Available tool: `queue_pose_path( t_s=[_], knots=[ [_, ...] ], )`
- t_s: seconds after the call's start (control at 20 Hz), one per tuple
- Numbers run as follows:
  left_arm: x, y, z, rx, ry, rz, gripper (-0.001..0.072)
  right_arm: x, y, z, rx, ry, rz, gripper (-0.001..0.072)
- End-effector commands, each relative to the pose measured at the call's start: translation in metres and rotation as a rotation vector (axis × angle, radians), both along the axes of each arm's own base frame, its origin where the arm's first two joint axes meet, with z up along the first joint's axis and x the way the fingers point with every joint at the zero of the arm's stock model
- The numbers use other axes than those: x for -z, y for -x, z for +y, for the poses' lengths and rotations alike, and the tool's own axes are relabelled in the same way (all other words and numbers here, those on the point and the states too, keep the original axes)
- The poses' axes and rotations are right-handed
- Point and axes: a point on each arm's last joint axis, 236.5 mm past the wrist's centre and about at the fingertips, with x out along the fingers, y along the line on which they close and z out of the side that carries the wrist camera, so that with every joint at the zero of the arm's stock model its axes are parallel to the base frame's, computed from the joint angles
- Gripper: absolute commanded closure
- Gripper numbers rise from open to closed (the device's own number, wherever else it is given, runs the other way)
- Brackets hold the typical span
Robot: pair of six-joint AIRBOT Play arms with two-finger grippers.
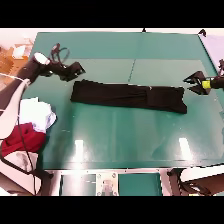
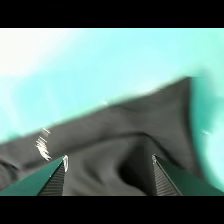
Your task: Fold the shirts.
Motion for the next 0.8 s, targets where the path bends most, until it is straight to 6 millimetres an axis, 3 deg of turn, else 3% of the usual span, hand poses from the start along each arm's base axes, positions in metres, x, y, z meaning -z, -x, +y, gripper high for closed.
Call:
queue_pose_path(
  t_s=[0.0,0.2,0.4,0.55,0.75],
  knots=[
    [-0.021,0.009,0.023,0.038,0.013,0.038,-0.0006,0.023,0.034,-0.019,-0.116,0.014,0.064,0.0044],
    [-0.018,0.022,0.015,0.082,0.017,0.08,-0.0006,0.073,0.047,-0.011,-0.186,-0.084,0.131,0.0017],
    [-0.018,0.025,0.007,0.103,0.02,0.085,-0.0006,0.096,0.041,0.012,-0.268,-0.209,0.083,0.0017],
    [-0.019,0.027,0.0,0.121,0.02,0.079,-0.0006,0.096,0.046,0.027,-0.343,-0.285,0.087,0.0018],
    [-0.021,0.028,-0.022,0.159,0.01,0.05,-0.0006,0.094,0.031,0.038,-0.378,-0.248,0.07,0.002]
  ],
)
